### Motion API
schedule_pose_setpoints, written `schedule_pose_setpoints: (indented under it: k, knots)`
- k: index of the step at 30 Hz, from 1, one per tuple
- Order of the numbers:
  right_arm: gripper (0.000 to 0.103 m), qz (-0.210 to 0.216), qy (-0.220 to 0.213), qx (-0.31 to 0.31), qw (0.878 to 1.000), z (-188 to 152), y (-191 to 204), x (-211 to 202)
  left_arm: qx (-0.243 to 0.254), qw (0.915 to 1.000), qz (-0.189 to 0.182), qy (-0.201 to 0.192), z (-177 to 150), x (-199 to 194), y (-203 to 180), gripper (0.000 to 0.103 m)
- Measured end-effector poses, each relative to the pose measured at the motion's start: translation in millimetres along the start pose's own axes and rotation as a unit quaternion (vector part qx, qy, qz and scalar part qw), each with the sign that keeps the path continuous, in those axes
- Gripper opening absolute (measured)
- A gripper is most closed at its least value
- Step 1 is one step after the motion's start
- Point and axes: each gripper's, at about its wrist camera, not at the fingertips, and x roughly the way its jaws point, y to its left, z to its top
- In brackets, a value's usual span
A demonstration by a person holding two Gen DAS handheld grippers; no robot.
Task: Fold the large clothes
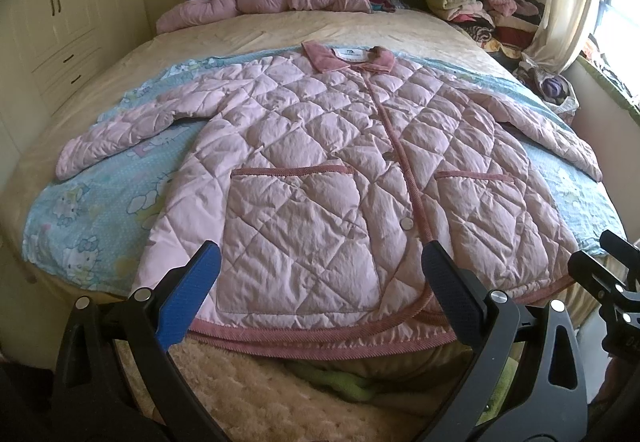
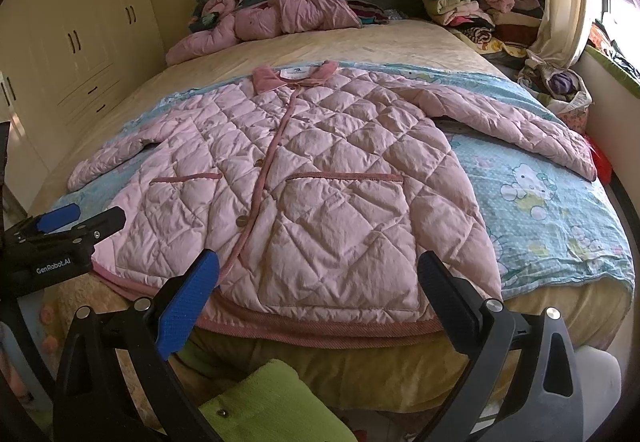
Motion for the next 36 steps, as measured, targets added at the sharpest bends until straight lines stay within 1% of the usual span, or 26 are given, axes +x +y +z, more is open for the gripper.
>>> schedule_pose_setpoints:
  k: [8,13,25,32,36]
  knots:
    - [0.099,0.007,-0.001,0.000,1.000,11.7,-0.3,11.6,0.004,1.0000,0.000,0.002,6.5,6.2,-5.6,0.094]
    - [0.099,0.011,-0.009,-0.001,1.000,22.9,0.5,16.2,0.001,1.0000,0.003,0.003,25.0,14.4,-3.1,0.094]
    - [0.099,0.030,-0.034,0.004,0.999,66.4,1.5,32.1,-0.010,0.9999,0.010,-0.001,72.3,30.4,2.4,0.094]
    - [0.099,0.031,-0.049,0.016,0.998,97.2,-1.7,42.5,-0.020,0.9997,0.013,-0.010,103.2,36.8,3.3,0.094]
    - [0.099,0.034,-0.057,0.023,0.998,115.6,-5.3,47.0,-0.015,0.9997,0.012,-0.015,122.5,39.8,-0.3,0.094]
